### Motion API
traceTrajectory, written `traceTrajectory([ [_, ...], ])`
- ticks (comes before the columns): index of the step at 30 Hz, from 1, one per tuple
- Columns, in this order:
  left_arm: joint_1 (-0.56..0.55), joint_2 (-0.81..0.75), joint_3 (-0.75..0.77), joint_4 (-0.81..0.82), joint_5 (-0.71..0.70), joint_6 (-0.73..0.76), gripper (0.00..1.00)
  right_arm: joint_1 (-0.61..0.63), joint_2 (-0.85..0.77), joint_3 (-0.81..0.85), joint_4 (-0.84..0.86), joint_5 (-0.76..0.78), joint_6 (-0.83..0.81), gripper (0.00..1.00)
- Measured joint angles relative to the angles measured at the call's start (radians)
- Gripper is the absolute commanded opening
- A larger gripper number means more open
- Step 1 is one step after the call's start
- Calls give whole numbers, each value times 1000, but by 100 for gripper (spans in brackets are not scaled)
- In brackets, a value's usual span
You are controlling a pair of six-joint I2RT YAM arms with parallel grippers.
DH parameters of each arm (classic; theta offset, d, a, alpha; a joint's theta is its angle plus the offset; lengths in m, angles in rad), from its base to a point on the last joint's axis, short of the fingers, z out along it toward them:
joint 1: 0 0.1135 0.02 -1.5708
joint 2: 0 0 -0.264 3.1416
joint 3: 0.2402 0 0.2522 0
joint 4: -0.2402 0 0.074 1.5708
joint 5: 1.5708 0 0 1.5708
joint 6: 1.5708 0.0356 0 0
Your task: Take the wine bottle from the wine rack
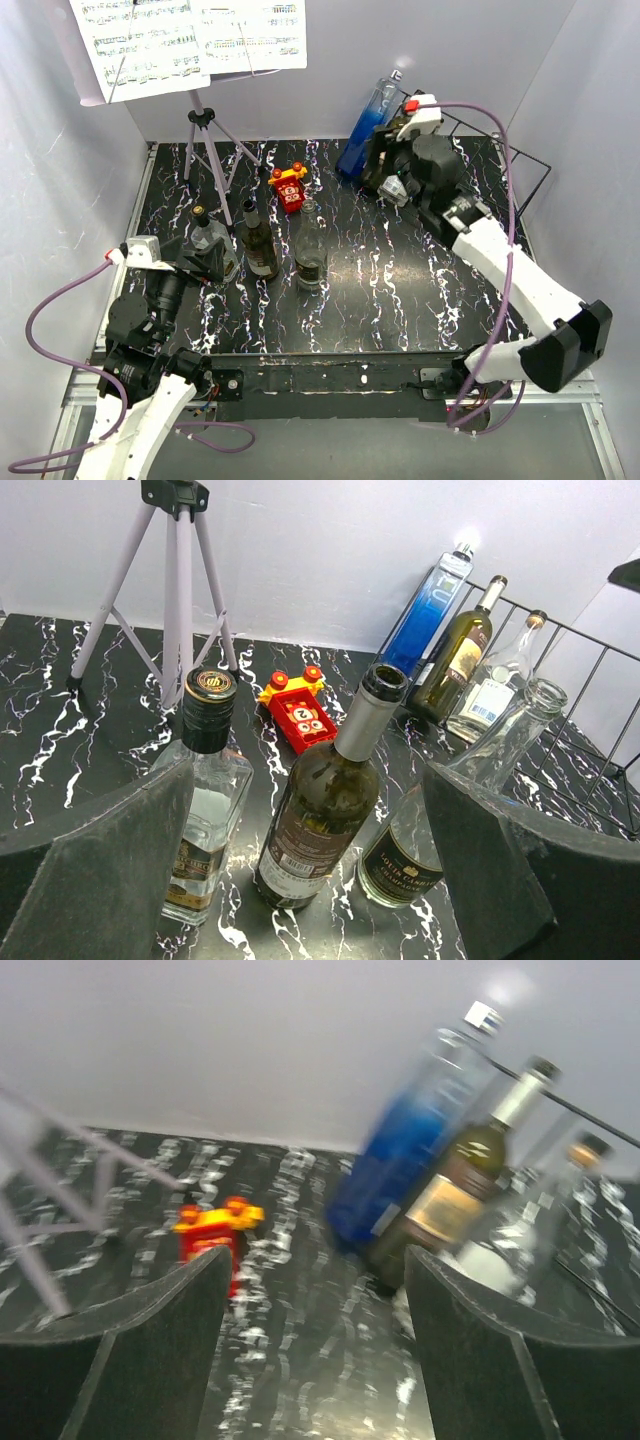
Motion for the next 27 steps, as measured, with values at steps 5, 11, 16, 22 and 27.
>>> traceTrajectory([
  [5,-2,4,0,0,5,0,98,-194,98,47,-106,23,79,78],
  [11,-2,3,0,0,20,0,98,-339,282,141,-131,32,151,77],
  [16,-2,3,0,1,27,0,98,-468,477,304,-169,-42,214,74],
  [22,-2,3,0,2,29,0,98,-571,666,514,-211,-138,294,72],
  [27,-2,4,0,1,30,0,98,-591,774,624,-224,-196,326,70],
])
